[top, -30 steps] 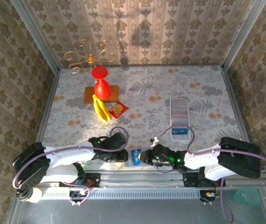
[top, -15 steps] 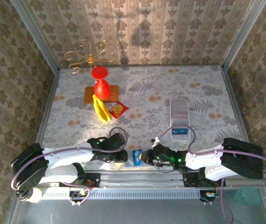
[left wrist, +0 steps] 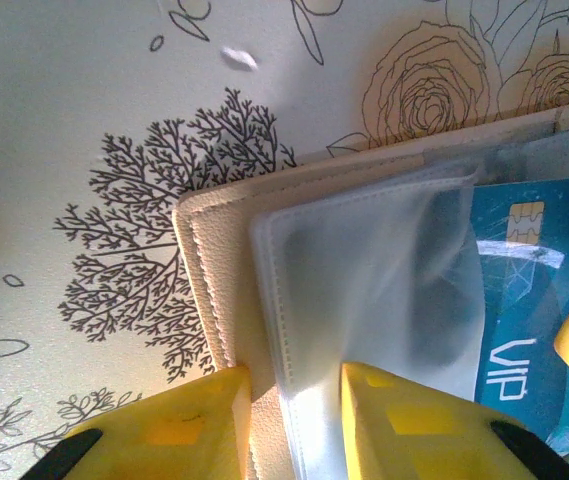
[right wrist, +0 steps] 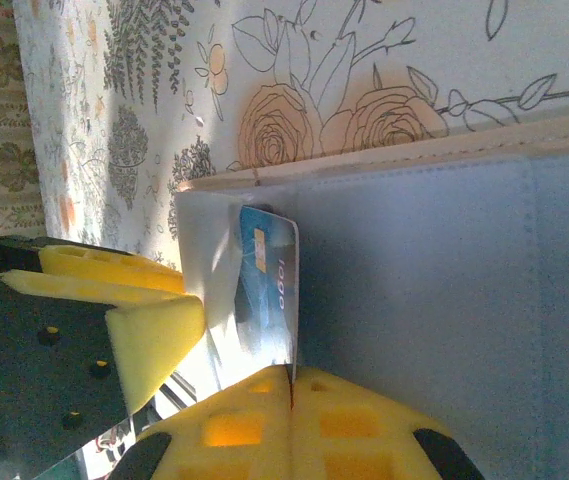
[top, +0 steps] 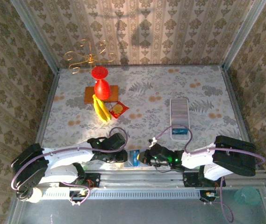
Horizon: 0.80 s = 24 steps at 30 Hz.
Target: Put the credit cards into the card holder
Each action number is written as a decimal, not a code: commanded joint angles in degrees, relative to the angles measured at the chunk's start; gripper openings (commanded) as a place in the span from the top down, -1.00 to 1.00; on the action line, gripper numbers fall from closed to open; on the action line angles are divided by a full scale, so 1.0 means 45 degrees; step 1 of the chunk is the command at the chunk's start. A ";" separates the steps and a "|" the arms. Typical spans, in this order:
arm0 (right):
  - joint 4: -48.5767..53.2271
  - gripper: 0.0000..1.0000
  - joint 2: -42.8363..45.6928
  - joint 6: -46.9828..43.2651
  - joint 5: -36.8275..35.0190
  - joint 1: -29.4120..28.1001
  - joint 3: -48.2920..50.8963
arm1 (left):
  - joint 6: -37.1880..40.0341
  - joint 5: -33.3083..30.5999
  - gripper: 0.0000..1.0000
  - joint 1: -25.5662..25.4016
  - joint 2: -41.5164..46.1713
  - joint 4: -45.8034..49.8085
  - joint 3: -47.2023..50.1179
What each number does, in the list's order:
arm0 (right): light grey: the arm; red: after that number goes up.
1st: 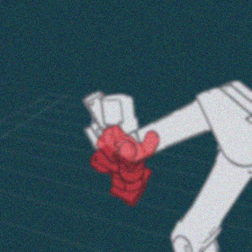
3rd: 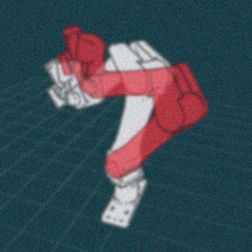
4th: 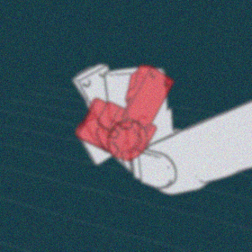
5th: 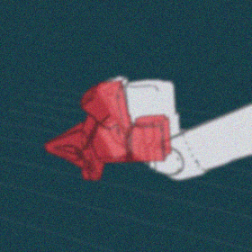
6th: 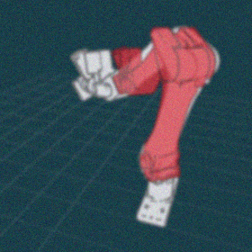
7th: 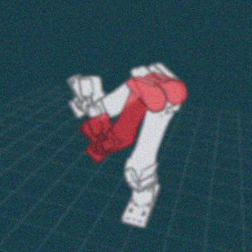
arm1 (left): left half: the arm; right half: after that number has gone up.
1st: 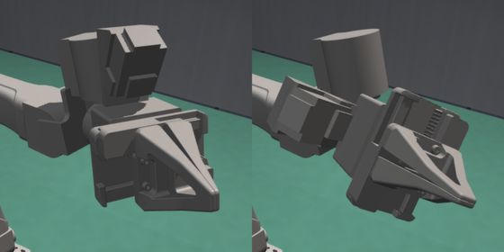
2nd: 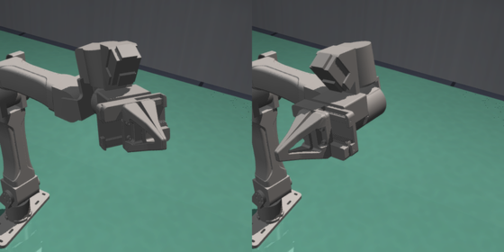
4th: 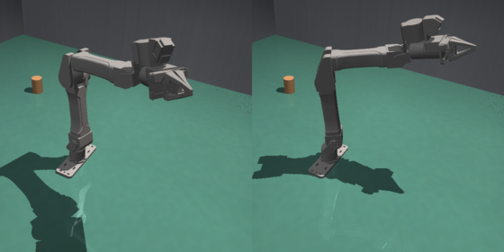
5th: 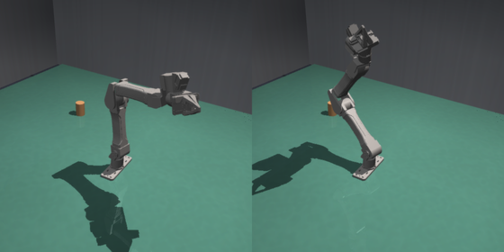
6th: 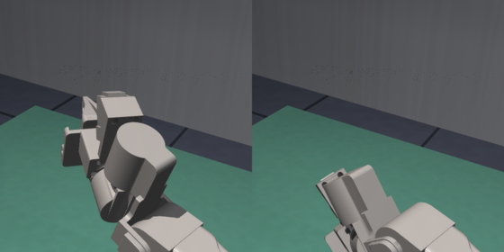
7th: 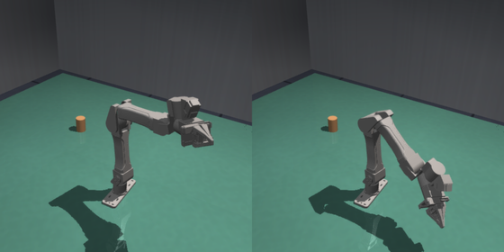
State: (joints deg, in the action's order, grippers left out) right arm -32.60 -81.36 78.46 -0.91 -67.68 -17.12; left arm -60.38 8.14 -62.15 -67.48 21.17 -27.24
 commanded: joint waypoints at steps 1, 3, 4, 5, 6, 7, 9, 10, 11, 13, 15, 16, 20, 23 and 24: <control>0.0659 1.00 -0.0231 0.0005 0.0491 -0.0175 -0.0220 | 0.0018 -0.0034 0.41 0.0100 -0.0062 0.0725 0.0524; 0.1006 1.00 -0.0305 -0.0301 0.0580 -0.0165 -0.0515 | 0.0039 0.0031 0.40 0.0095 -0.0062 0.0572 0.0528; 0.1092 1.00 -0.0353 -0.0404 0.0619 -0.0175 -0.0647 | 0.0039 0.0037 0.39 0.0095 -0.0062 0.0555 0.0527; 0.1127 1.00 -0.0412 -0.0512 0.0687 -0.0175 -0.0767 | 0.0019 0.0075 0.38 0.0088 -0.0045 0.0476 0.0544; 0.1219 1.00 -0.0468 -0.0593 0.0695 -0.0175 -0.0880 | 0.0019 0.0146 0.37 0.0100 -0.0026 0.0337 0.0580; 0.1341 1.00 -0.0520 -0.0650 0.0712 -0.0177 -0.0980 | 0.0000 0.0212 0.37 0.0100 0.0024 0.0185 0.0631; 0.1576 1.00 -0.0682 -0.0827 0.0744 -0.0175 -0.1212 | -0.0020 0.0353 0.35 0.0100 0.0159 -0.0224 0.0765; 0.1651 1.00 -0.0787 -0.0885 0.0794 -0.0175 -0.1331 | -0.0020 0.0453 0.35 0.0115 0.0227 -0.0407 0.0826; 0.1692 1.00 -0.0904 -0.0939 0.0873 -0.0180 -0.1469 | -0.0034 0.0495 0.35 0.0120 0.0319 -0.0537 0.0876; 0.1832 0.97 -0.1134 -0.1008 0.1027 -0.0175 -0.1678 | -0.0112 0.0495 0.33 0.0137 0.0544 -0.0661 0.0972; 0.2003 0.87 -0.1271 -0.1028 0.1085 -0.0175 -0.1797 | -0.0204 0.0553 0.32 0.0206 0.0798 -0.0835 0.1145; 0.1993 0.86 -0.1319 -0.1028 0.1103 -0.0175 -0.1818 | -0.0248 0.0554 0.31 0.0234 0.0936 -0.0852 0.1204; 0.2548 0.63 -0.1041 -0.1081 0.0913 -0.0175 -0.1819 | -0.0293 0.0551 0.25 0.0419 0.1566 -0.0667 0.1400; 0.3382 0.38 -0.0650 -0.1295 0.0682 -0.0175 -0.1931 | -0.0313 0.0534 0.21 0.0597 0.2093 -0.0444 0.1501; 0.3640 0.36 -0.0535 -0.1383 0.0606 -0.0175 -0.1974 | -0.0313 0.0534 0.19 0.0641 0.2294 -0.0375 0.1504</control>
State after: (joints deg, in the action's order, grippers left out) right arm -23.18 -85.19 73.84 2.42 -68.05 -25.32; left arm -60.88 10.39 -60.10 -59.22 16.86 -21.37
